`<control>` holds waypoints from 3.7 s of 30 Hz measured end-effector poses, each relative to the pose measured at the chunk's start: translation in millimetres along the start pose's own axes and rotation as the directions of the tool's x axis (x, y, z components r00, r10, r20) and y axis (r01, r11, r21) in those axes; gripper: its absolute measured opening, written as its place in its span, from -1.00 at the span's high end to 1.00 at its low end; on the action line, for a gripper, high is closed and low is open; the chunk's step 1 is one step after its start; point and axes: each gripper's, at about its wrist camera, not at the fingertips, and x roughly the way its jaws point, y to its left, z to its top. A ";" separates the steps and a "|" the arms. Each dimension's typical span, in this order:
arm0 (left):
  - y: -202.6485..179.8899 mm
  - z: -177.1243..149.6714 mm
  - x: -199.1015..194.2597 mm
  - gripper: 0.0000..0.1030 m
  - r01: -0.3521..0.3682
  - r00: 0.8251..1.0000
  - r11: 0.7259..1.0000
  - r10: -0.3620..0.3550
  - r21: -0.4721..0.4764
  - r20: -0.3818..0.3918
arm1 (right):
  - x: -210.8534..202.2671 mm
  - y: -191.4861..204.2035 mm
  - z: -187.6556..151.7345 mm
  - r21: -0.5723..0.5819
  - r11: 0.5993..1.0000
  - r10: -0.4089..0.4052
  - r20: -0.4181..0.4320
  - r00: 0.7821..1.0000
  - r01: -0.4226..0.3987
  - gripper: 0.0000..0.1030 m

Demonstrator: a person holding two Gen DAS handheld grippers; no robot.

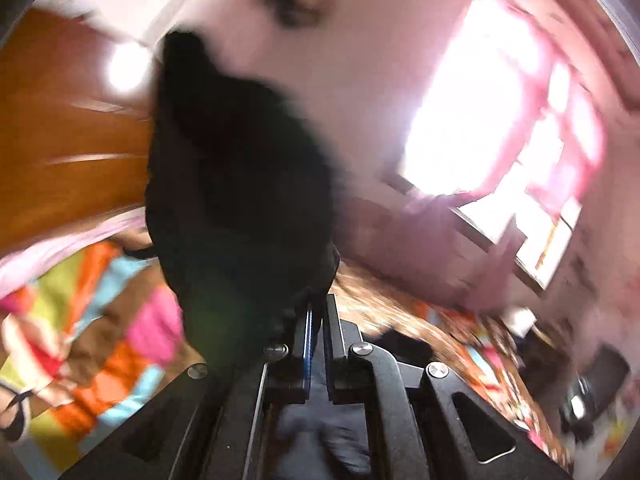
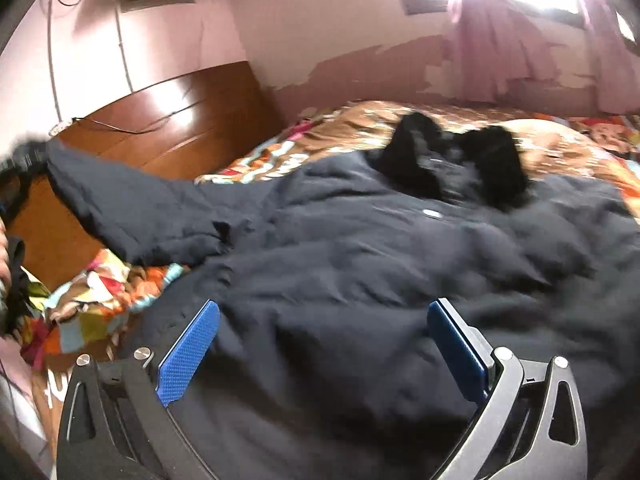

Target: Fold large clothes

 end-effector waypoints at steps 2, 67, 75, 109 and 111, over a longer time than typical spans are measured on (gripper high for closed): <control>-39.2 -5.1 8.6 0.91 0.121 0.990 0.992 -0.116 0.048 -0.080 | -17.1 -18.5 -8.2 -0.003 0.999 -0.044 -0.014 0.999 0.044 -0.97; -97.1 -126.4 275.8 -0.79 0.072 0.719 0.959 0.140 0.273 -0.681 | -37.5 -103.0 74.6 0.025 0.972 -0.223 -0.198 0.954 0.233 -0.14; -99.2 -190.6 307.0 -0.93 0.082 0.645 0.864 0.335 0.497 -0.687 | 58.5 -100.2 25.3 -0.029 0.982 -0.182 -0.418 0.890 0.188 -0.17; -181.6 -105.4 529.3 0.18 0.016 0.680 0.974 0.154 0.225 -0.717 | 192.0 -196.6 232.5 0.133 0.982 -0.074 -0.380 0.922 0.134 -0.02; -178.8 -103.9 533.7 0.18 0.002 0.674 0.980 0.145 0.198 -0.724 | 205.8 -195.0 236.2 0.120 0.980 -0.097 -0.405 0.909 0.159 -0.02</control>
